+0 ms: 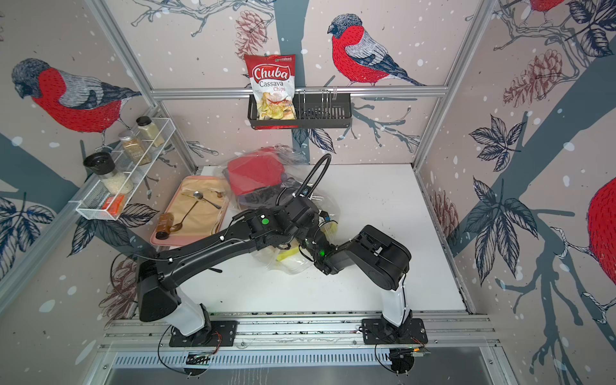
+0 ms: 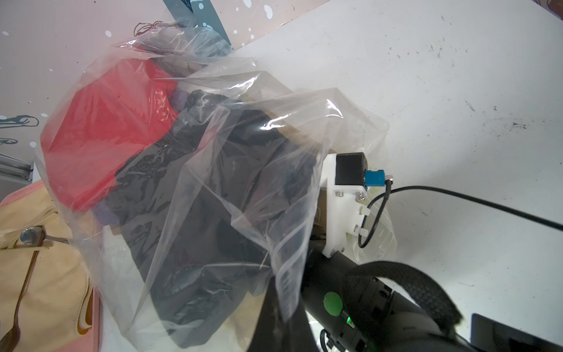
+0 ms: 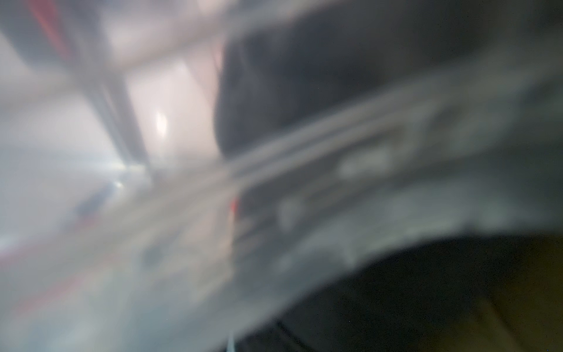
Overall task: Take the trousers out of the vacuum bag
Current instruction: Take out the trousers from the vacuum bag.
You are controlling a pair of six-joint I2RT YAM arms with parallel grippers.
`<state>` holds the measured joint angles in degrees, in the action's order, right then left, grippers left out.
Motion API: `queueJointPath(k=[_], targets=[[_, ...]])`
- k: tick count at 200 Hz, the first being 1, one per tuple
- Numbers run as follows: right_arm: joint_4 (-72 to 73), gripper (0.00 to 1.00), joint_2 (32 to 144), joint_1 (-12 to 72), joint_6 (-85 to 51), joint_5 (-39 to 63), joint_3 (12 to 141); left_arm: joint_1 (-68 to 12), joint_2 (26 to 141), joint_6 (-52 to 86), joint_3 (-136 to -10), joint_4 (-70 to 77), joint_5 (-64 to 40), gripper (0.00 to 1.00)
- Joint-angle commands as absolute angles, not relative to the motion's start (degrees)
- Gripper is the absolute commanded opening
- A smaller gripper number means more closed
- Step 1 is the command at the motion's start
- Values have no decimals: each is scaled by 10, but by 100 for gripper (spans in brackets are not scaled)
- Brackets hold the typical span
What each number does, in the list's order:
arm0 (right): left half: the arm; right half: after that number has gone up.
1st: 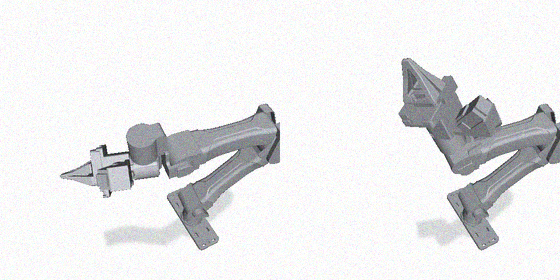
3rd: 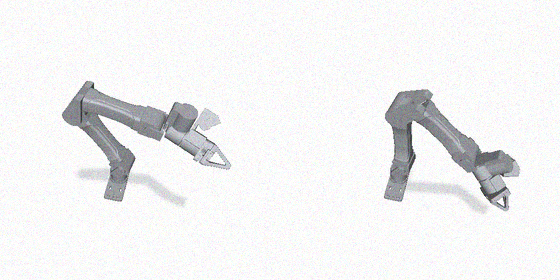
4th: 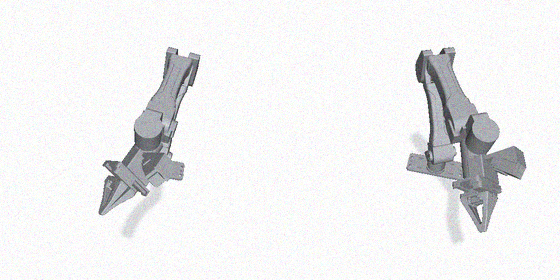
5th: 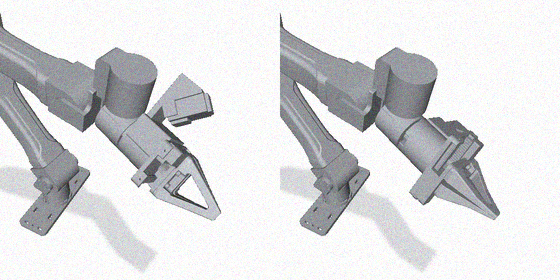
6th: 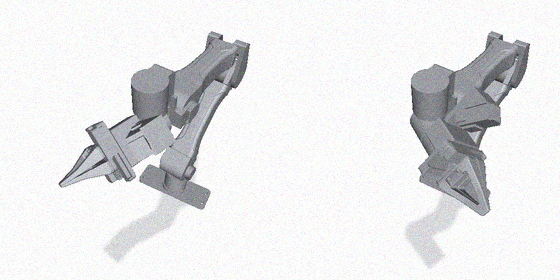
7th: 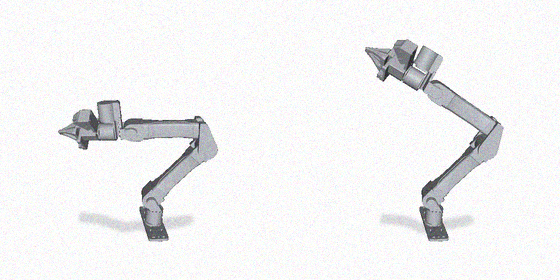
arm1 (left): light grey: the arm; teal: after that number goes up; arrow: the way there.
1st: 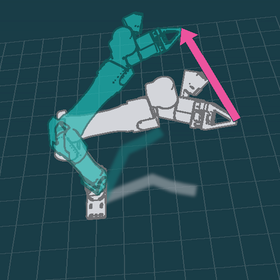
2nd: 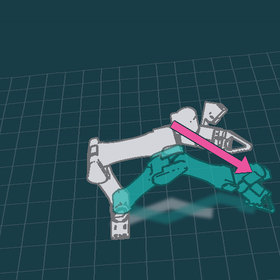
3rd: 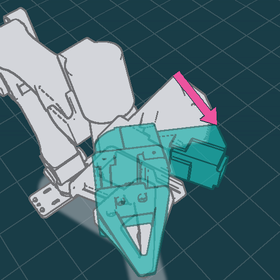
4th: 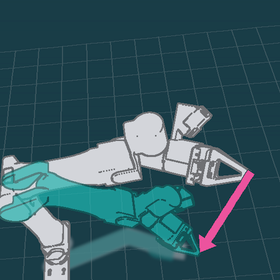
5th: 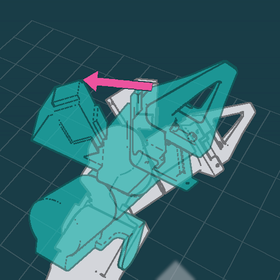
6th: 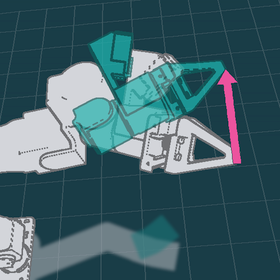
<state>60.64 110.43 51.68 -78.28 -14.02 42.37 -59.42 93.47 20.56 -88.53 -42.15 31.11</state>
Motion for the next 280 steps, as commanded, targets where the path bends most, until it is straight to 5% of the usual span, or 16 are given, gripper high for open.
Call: queueJointPath(k=[1, 22, 47, 280], targets=[[618, 45, 1106, 511, -777, -126, 421, -593, 931, 201, -884, -407, 309, 0], [618, 23, 1092, 508, -761, -124, 414, -592, 930, 203, -879, -403, 308, 0], [607, 10, 1064, 508, -735, -125, 400, -588, 929, 203, -877, -396, 302, 0], [697, 3, 766, 545, -607, -51, 134, -567, 924, 196, -885, -366, 266, 0]])
